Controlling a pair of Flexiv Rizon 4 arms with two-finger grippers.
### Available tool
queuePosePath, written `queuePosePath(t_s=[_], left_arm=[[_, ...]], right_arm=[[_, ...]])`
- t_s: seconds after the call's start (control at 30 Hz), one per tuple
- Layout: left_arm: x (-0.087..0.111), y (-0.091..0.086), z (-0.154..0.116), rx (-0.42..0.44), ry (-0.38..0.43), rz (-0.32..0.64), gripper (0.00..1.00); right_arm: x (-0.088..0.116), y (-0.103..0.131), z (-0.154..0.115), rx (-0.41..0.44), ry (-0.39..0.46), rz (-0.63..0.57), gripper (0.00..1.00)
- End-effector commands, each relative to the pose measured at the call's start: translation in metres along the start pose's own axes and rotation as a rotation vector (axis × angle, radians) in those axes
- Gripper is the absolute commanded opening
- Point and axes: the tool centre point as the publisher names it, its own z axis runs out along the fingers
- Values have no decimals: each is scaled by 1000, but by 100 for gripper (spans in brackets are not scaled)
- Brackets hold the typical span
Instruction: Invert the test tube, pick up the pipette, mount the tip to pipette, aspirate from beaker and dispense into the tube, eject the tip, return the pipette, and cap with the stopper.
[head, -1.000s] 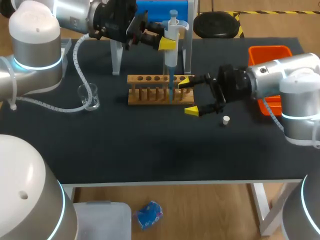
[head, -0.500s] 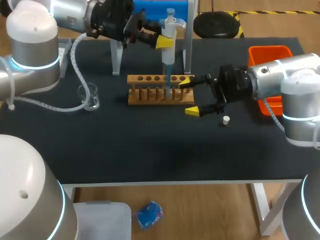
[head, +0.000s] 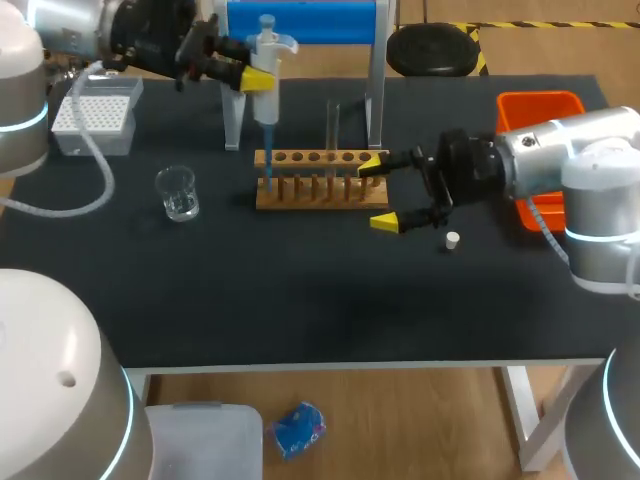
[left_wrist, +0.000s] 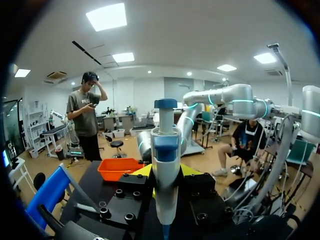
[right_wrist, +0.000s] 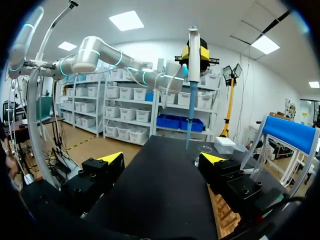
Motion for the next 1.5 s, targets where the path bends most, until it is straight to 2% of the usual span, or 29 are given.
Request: queuePosePath(t_s=[0.03,0.23,0.8,1.1,1.23,1.4,1.5], left_arm=[[-3,7,-29,4,3,0,0],[-9,17,-52,15,-51,-9,0],[-10,20,-53,15,-53,-9,0],[-19,32,-100,-24,-120,38,0],[-25,36,-116,-39,-130,48,0],[-29,40,-124,-50,-124,54,0],[-31,44,-127,-51,-119,56,0]], right_arm=[[0,0,-1,1,1,0,100],[0,0,-1,1,1,0,100],[0,0,-1,1,1,0,100],[0,0,-1,1,1,0,100],[-4,-1,10,42,-44,30,100],[-12,-6,33,87,-84,34,100],[-17,-10,51,85,-94,45,100]])
